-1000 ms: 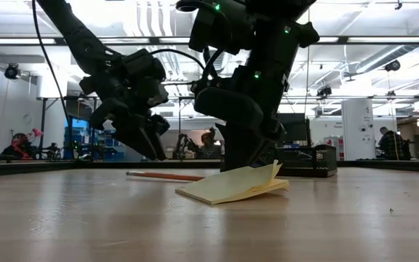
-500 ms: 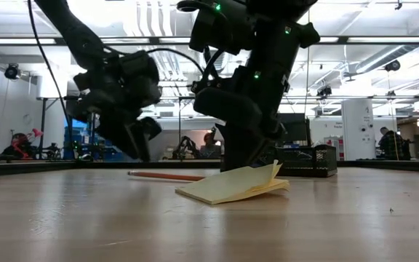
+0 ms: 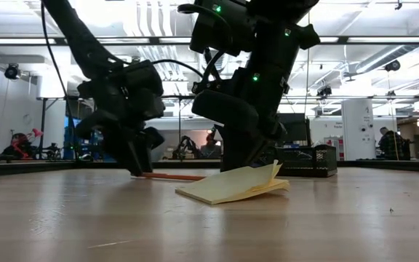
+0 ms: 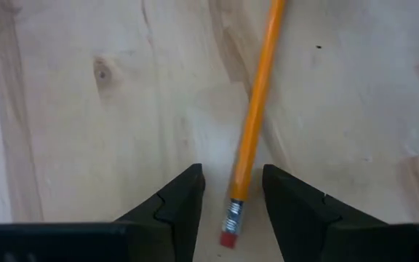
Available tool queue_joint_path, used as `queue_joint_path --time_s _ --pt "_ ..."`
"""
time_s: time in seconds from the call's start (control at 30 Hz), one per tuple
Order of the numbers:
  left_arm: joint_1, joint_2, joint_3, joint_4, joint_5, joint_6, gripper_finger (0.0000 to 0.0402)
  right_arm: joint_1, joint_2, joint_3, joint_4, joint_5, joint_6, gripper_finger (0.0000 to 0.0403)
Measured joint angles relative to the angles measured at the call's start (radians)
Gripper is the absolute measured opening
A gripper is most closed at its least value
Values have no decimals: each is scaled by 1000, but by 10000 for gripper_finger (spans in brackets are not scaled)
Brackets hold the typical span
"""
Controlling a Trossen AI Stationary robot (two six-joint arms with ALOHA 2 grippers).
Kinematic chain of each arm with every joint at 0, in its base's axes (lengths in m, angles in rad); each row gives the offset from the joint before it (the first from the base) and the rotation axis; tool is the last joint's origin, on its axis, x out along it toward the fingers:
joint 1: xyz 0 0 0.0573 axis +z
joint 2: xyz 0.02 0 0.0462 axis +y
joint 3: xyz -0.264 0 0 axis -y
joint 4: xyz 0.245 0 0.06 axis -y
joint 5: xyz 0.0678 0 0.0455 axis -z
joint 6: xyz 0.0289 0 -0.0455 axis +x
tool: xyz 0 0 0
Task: Pick and place office supplies into organizer
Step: Put the top yellow pencil into the black desk organizer
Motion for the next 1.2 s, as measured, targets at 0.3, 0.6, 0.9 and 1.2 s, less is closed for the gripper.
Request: queue_joint_path --time_s 0.3,0.6,0.9,1.2 --pt "-39 45 2 -17 -105 57 14 0 0 -1 1 0 -5 9" --pt "-66 -36 27 -124 -207 53 3 -1 -27 -7 -15 76 33 8" --pt "-64 -163 189 -375 -363 107 3 40 -206 -5 -211 369 207 8" --pt "-58 -191 417 -554 -454 237 1 154 -375 -20 -608 579 635 8"
